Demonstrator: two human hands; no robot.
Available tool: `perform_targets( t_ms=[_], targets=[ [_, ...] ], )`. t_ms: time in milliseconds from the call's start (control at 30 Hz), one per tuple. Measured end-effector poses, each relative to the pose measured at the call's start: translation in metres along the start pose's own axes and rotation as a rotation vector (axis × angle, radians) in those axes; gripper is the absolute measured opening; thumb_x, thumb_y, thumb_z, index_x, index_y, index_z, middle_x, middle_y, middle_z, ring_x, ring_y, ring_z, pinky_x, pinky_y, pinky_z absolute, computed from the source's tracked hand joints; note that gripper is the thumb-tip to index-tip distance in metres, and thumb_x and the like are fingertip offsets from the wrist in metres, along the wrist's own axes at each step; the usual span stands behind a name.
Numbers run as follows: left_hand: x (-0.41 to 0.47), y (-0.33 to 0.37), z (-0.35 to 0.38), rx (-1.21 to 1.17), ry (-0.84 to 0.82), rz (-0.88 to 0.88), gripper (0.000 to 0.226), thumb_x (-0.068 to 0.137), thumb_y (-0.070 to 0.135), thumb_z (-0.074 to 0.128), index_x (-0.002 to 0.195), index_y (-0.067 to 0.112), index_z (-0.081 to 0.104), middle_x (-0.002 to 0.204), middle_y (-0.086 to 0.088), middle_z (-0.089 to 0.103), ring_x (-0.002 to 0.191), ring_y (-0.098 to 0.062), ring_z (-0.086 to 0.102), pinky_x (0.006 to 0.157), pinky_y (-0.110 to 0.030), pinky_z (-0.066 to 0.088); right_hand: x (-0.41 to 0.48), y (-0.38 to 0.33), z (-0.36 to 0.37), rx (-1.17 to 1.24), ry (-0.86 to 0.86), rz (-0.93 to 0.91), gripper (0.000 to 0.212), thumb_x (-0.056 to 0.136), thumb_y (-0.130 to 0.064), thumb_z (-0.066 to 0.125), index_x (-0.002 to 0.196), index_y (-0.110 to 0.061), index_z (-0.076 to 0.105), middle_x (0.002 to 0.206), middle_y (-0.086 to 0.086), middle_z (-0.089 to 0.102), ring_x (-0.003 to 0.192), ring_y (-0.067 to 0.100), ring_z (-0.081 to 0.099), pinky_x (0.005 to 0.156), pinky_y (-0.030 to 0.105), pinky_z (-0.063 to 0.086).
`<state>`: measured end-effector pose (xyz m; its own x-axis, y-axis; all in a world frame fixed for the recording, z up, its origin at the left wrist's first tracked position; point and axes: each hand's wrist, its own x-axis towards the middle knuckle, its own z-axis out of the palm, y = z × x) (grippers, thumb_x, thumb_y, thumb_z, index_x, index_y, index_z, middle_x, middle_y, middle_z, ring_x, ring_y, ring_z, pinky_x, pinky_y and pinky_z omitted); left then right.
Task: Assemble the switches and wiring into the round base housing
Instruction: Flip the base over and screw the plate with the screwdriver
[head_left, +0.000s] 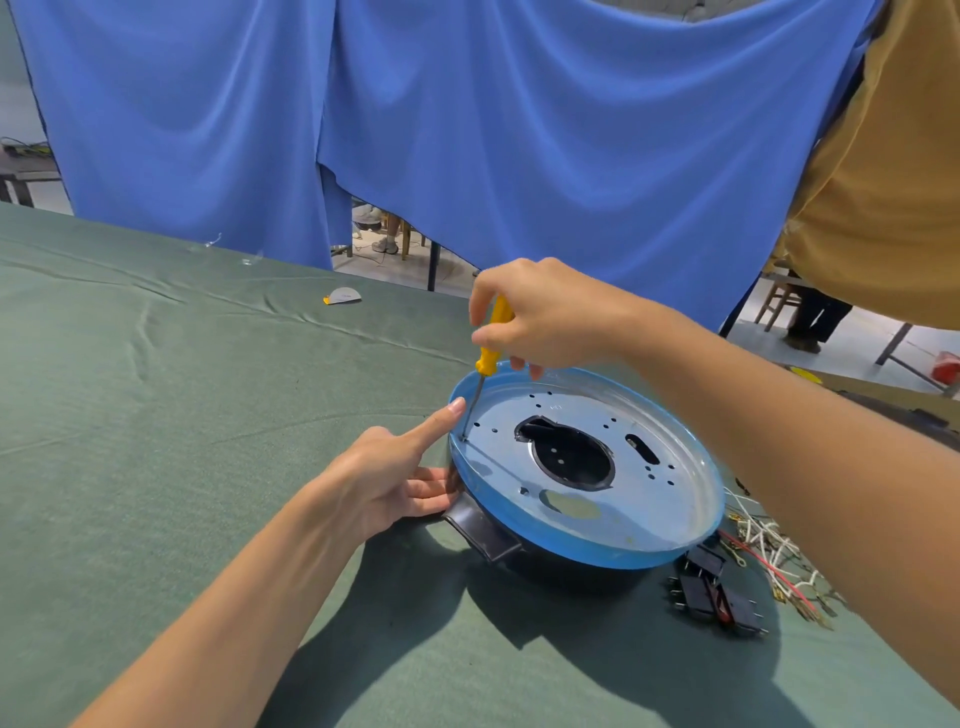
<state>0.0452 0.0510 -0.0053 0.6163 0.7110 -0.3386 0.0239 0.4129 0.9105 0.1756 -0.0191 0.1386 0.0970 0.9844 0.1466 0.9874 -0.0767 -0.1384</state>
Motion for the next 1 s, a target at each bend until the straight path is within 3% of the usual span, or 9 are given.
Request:
perform_targets(
  t_ms=[167, 333, 467, 533, 600, 667, 767, 867, 1000],
  targets=[
    [0.000, -0.001, 0.000, -0.021, 0.008, -0.009, 0.102, 0.060, 0.044, 0.086, 0.134, 0.000, 0.031, 0.078, -0.026, 0.071, 0.079, -0.036, 0.074, 0.074, -0.044, 0.059, 0.005, -0.005, 0.001, -0.184, 0.030, -0.121, 0.026, 0.093, -0.031, 0.060, 0.076, -0.013, 0.066, 0.060, -0.004, 0.050, 0.058, 0.009, 0.042, 0.050, 0.025, 0.034],
    [-0.003, 0.001, 0.000, -0.036, 0.013, -0.027, 0.082, 0.050, 0.043, 0.087, 0.105, -0.002, 0.048, 0.075, -0.025, 0.071, 0.081, -0.036, 0.074, 0.074, -0.044, 0.060, 0.017, -0.009, 0.006, -0.205, -0.013, 0.113, 0.036, 0.094, -0.017, 0.048, 0.060, -0.008, 0.042, 0.054, 0.006, 0.048, 0.043, 0.019, 0.042, 0.042, 0.022, 0.030],
    [0.001, -0.003, 0.002, -0.031, 0.029, -0.013, 0.069, 0.055, 0.047, 0.085, 0.096, 0.001, 0.054, 0.069, -0.020, 0.071, 0.074, -0.029, 0.074, 0.063, -0.036, 0.060, 0.020, -0.013, -0.002, -0.258, -0.152, 0.164, 0.053, 0.098, -0.046, 0.046, 0.062, -0.008, 0.052, 0.043, 0.001, 0.055, 0.034, 0.014, 0.050, 0.039, 0.018, 0.034],
    [0.002, -0.003, 0.001, -0.024, 0.025, -0.011, 0.069, 0.056, 0.048, 0.085, 0.097, 0.002, 0.055, 0.071, -0.019, 0.072, 0.074, -0.028, 0.074, 0.060, -0.034, 0.060, 0.018, -0.015, -0.009, -0.210, -0.247, 0.160, 0.048, 0.095, -0.053, 0.049, 0.078, -0.009, 0.059, 0.060, 0.001, 0.065, 0.040, 0.011, 0.058, 0.038, 0.017, 0.041],
    [0.001, -0.003, 0.001, -0.027, 0.014, -0.011, 0.073, 0.053, 0.048, 0.086, 0.103, 0.005, 0.057, 0.079, -0.021, 0.074, 0.075, -0.031, 0.074, 0.061, -0.035, 0.060, 0.016, -0.015, -0.014, -0.142, -0.281, 0.130, 0.026, 0.095, -0.039, 0.056, 0.094, -0.013, 0.060, 0.079, 0.002, 0.064, 0.048, 0.011, 0.064, 0.039, 0.016, 0.043],
    [0.001, -0.005, 0.000, -0.020, 0.014, 0.011, 0.067, 0.061, 0.047, 0.087, 0.111, 0.015, 0.056, 0.079, -0.020, 0.074, 0.068, -0.031, 0.073, 0.056, -0.034, 0.058, 0.013, -0.015, -0.015, -0.142, -0.251, 0.071, 0.011, 0.095, -0.027, 0.058, 0.094, -0.016, 0.062, 0.077, 0.002, 0.066, 0.046, 0.008, 0.063, 0.040, 0.015, 0.044],
    [0.004, -0.008, 0.000, 0.010, -0.015, 0.042, 0.042, 0.074, 0.045, 0.080, 0.110, 0.029, 0.067, 0.079, -0.014, 0.074, 0.063, -0.025, 0.068, 0.063, -0.035, 0.058, 0.014, -0.014, -0.013, -0.200, -0.209, 0.008, 0.015, 0.093, -0.029, 0.060, 0.090, -0.016, 0.067, 0.076, 0.004, 0.071, 0.053, 0.010, 0.063, 0.045, 0.017, 0.046],
    [0.004, -0.009, 0.001, 0.023, 0.004, 0.033, 0.031, 0.079, 0.044, 0.076, 0.102, 0.024, 0.072, 0.075, -0.015, 0.072, 0.062, -0.025, 0.068, 0.077, -0.039, 0.059, 0.015, -0.014, -0.009, -0.225, -0.160, -0.018, 0.019, 0.091, -0.032, 0.061, 0.085, -0.016, 0.070, 0.066, 0.003, 0.069, 0.053, 0.011, 0.058, 0.046, 0.021, 0.041],
    [0.003, -0.008, 0.002, 0.024, 0.020, 0.032, 0.030, 0.082, 0.044, 0.074, 0.099, 0.019, 0.071, 0.071, -0.015, 0.070, 0.061, -0.025, 0.068, 0.064, -0.034, 0.061, 0.021, -0.012, 0.000, -0.269, -0.060, 0.003, 0.038, 0.091, -0.035, 0.058, 0.062, -0.010, 0.052, 0.053, 0.003, 0.046, 0.053, 0.020, 0.040, 0.045, 0.025, 0.028]
  ],
)
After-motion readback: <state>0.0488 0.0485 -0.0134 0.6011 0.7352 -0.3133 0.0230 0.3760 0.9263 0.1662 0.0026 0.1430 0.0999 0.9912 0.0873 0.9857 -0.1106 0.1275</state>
